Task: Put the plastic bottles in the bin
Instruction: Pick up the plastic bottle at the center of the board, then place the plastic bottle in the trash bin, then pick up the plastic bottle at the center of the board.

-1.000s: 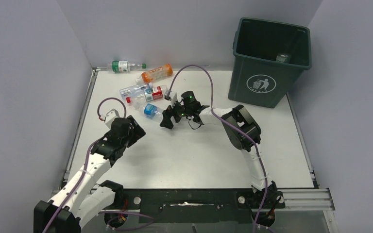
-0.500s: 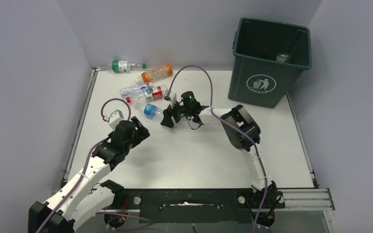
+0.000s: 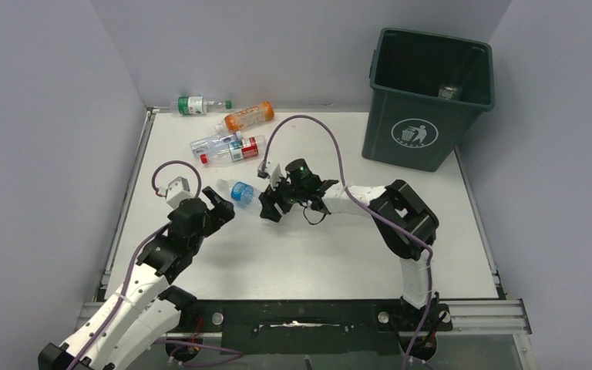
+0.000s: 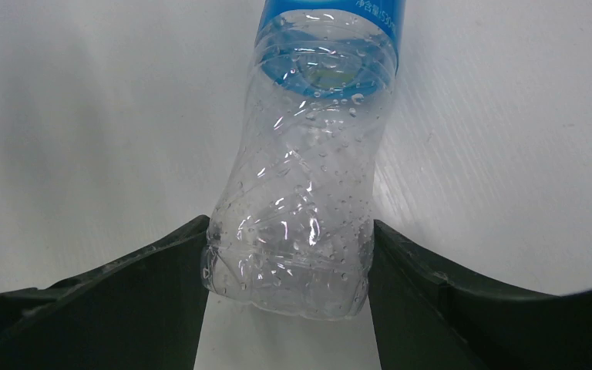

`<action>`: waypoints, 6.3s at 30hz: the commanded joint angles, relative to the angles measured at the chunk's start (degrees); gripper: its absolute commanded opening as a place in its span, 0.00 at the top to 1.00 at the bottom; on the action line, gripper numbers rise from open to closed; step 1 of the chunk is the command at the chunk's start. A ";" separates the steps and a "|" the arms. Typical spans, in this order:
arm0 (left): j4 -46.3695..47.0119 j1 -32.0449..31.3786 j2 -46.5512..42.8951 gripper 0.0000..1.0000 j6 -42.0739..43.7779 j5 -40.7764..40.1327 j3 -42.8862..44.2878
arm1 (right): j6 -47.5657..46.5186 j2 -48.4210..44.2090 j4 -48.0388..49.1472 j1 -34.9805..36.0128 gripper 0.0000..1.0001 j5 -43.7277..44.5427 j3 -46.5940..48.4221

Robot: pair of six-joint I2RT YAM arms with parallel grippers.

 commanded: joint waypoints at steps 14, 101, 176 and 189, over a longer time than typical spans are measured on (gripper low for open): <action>5.87 -0.03 -4.73 0.10 8.34 -1.26 4.06 | -0.42 -22.30 -19.92 4.10 0.38 22.16 1.77; 23.62 15.25 45.31 0.03 28.81 5.63 31.79 | 12.88 -42.71 -20.56 -26.33 0.02 10.90 7.77; 33.84 0.80 58.20 0.54 31.63 16.52 25.80 | 15.14 -42.57 -17.18 -6.99 0.02 19.63 -16.77; 31.49 -4.69 39.56 0.54 27.38 22.23 15.53 | 18.62 -41.72 -19.16 -8.65 0.02 17.51 -11.85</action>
